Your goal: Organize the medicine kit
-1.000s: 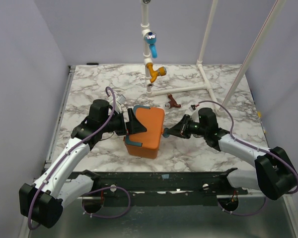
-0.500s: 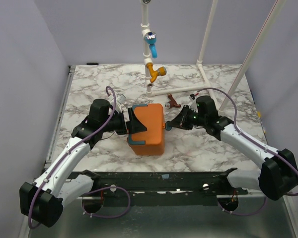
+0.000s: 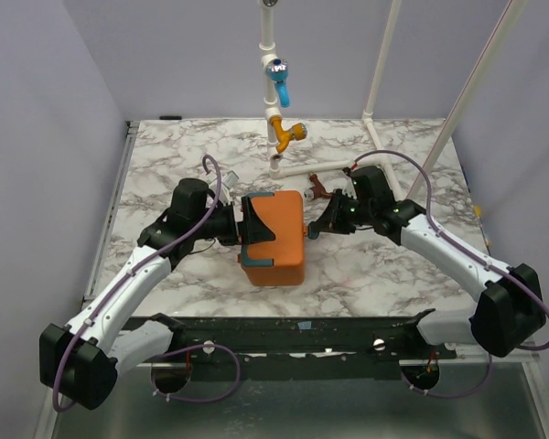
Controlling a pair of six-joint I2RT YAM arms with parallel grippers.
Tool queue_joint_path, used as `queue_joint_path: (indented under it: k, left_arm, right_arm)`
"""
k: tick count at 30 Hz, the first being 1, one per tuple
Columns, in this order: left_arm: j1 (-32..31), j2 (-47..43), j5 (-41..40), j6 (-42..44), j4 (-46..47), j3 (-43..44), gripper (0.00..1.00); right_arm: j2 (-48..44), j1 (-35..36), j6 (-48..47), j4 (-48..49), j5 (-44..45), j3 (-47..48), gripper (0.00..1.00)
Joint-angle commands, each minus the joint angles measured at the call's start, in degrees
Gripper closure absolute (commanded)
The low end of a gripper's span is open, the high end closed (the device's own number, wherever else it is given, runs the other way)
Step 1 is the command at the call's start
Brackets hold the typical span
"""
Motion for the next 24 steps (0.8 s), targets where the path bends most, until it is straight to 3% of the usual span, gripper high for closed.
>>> queue_joint_path:
  k: [1, 10, 24]
  left_arm:
    - [-1.0, 3.1, -2.6, 1.8, -3.0, 0.1, 0.02]
    - [-2.7, 5.8, -3.6, 2.0, -3.2, 0.3, 0.03]
    - [-3.8, 6.4, -4.5, 1.9, -2.8, -0.2, 0.03]
  right_arm:
    - [1.1, 2.0, -3.2, -3.1, 2.2, 5.1, 0.97]
    - [4.7, 5.1, -5.5, -8.1, 7.3, 11.7, 0.96]
    - [8.7, 9.7, -6.0, -11.4, 10.9, 18.1, 0.86]
